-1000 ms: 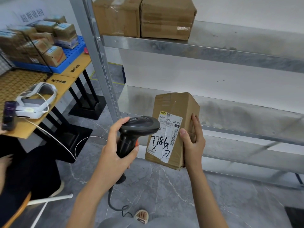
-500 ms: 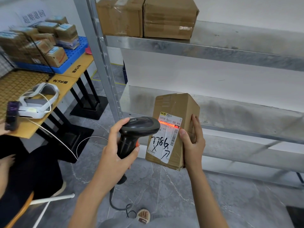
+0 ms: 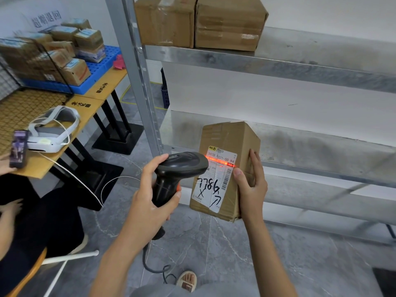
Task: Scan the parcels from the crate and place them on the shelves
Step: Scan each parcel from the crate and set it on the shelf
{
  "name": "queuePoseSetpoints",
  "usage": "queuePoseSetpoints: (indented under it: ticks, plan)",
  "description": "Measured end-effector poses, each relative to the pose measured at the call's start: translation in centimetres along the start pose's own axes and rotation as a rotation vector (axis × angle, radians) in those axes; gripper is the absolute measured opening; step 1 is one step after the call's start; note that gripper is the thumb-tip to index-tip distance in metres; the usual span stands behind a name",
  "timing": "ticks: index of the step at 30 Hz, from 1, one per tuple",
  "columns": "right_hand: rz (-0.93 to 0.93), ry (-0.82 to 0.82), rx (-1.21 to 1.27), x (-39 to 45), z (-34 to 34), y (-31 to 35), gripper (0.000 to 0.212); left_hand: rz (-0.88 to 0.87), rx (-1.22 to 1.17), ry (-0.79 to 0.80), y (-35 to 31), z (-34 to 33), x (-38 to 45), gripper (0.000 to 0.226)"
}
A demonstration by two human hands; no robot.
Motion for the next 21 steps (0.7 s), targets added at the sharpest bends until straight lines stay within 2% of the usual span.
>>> queuePoseSetpoints:
  ticks: [21]
  plan:
    - [-0.036, -0.004, -0.028, -0.49, -0.31, -0.63, 0.082, -0.039, 0.015, 0.034, 0.87, 0.69, 0.61, 0.093]
Point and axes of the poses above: each hand's wrist, its own x-axis towards the middle knuckle, its own z-axis out of the back of the hand, y = z × x, the point moved 1 cm from there along x, towards the middle knuckle, and after that the axes turned 3 degrees about -y, right-handed, at the moved point
